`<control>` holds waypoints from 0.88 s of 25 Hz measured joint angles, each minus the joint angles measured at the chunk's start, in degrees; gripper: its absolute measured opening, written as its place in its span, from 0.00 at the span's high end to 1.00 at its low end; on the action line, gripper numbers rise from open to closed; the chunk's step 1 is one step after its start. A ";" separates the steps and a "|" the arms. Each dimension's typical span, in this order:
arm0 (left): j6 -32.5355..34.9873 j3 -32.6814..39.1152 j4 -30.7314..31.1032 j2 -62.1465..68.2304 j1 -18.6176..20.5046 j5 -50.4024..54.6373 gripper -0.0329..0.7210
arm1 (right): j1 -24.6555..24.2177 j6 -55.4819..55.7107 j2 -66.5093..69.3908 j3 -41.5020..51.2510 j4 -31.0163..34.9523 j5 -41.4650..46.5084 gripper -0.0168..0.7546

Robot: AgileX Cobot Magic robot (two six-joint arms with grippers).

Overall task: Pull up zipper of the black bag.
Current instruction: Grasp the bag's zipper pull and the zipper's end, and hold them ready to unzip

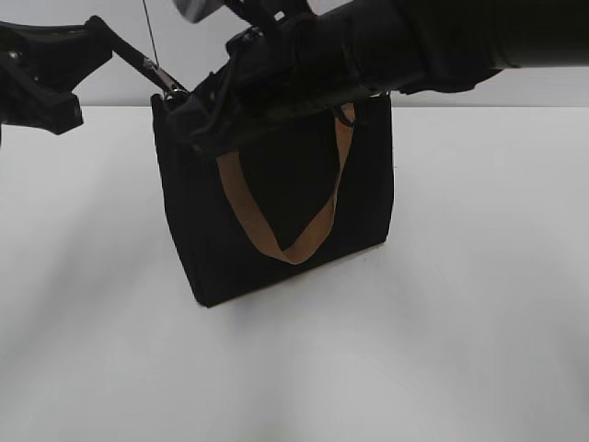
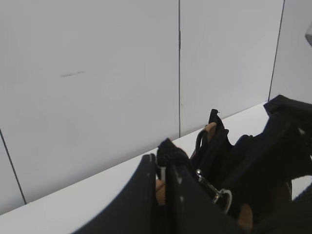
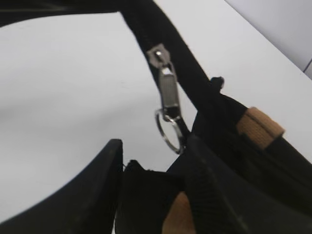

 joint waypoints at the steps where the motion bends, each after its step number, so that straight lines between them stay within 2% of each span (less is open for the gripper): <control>1: 0.00 0.00 0.00 0.00 0.00 0.00 0.93 | 0.57 -0.46 0.15 0.00 0.02 -0.62 0.56; 14: 0.00 0.00 0.00 0.00 0.00 0.46 0.93 | 1.94 -0.62 1.07 -0.05 1.35 -5.77 0.57; 22: 0.00 0.00 -0.01 0.00 0.00 0.49 0.93 | 1.94 -0.51 1.07 -0.05 2.19 -6.07 0.78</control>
